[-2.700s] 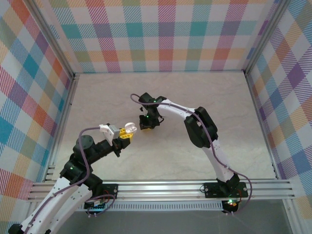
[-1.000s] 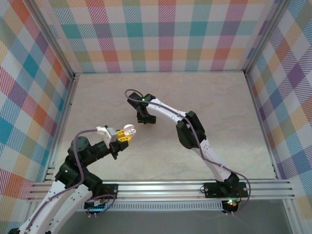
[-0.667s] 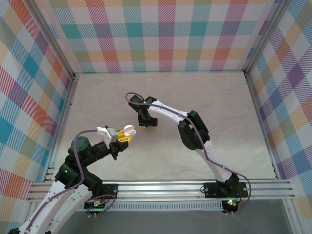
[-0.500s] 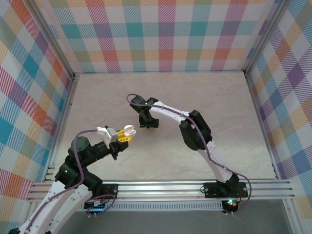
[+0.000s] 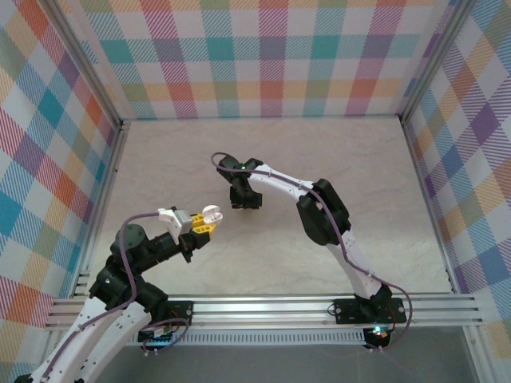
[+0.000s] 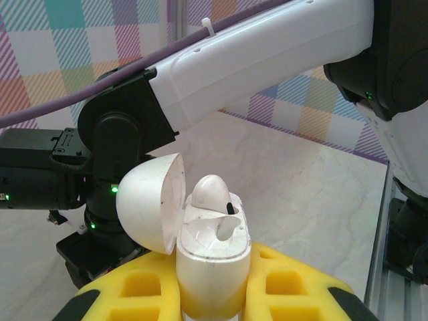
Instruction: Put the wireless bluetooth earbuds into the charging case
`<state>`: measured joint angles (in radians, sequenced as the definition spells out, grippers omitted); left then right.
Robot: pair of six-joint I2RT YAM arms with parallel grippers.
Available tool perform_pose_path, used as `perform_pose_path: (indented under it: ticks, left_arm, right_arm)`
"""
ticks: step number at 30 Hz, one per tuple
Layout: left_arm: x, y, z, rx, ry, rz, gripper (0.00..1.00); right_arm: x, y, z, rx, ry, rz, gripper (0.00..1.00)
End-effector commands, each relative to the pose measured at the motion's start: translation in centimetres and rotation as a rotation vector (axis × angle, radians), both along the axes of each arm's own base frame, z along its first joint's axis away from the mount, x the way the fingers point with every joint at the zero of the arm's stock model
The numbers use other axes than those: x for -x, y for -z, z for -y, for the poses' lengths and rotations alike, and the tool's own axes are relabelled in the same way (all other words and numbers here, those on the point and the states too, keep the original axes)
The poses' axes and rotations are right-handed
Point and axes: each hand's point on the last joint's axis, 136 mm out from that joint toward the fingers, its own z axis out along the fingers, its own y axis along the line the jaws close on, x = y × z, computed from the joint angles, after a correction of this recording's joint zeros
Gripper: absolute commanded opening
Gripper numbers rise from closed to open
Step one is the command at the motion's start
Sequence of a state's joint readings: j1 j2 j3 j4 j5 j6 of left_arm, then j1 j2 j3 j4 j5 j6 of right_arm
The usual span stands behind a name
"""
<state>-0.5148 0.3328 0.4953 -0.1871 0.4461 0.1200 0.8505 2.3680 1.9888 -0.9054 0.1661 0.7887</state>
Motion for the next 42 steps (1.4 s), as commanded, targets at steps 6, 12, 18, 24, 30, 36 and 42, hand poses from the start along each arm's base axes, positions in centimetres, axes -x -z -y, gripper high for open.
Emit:
perform_pose_path:
  ticks: [6,12,18,24,30,36,42]
  left_arm:
    - [0.5,-0.8,0.1,0.024,0.018,0.01,0.0]
    - [0.4,-0.5,0.4,0.03,0.03,-0.007,0.0]
    - [-0.1,0.4,1.0,0.047,0.046,-0.047,0.0]
    - [-1.0,0.1,1.5,0.077,0.045,-0.047,0.0]
    - [-2.5,-0.4,2.3,0.118,0.036,-0.074,0.0]
    - [-5.0,-0.9,4.2,0.14,0.038,-0.108,0.0]
    - [-7.4,-1.5,6.9,0.096,-0.03,-0.043,0.0]
  right_arm:
    - [1.6,0.3,-3.3,-0.113,-0.098,-0.064,0.29]
    - [1.1,-1.4,-3.8,-0.123,-0.156,-0.032,0.17]
    - [0.3,-3.8,-3.2,-0.109,-0.182,0.028,0.16]
    - [-0.3,-8.2,-0.3,-0.116,-0.149,0.116,0.15]
    - [0.0,-17.3,3.3,-0.168,-0.173,0.342,0.16]
    - [1.5,-24.7,7.8,-0.141,-0.164,0.545,0.18]
    - [2.8,-29.1,10.3,-0.086,-0.132,0.628,0.18]
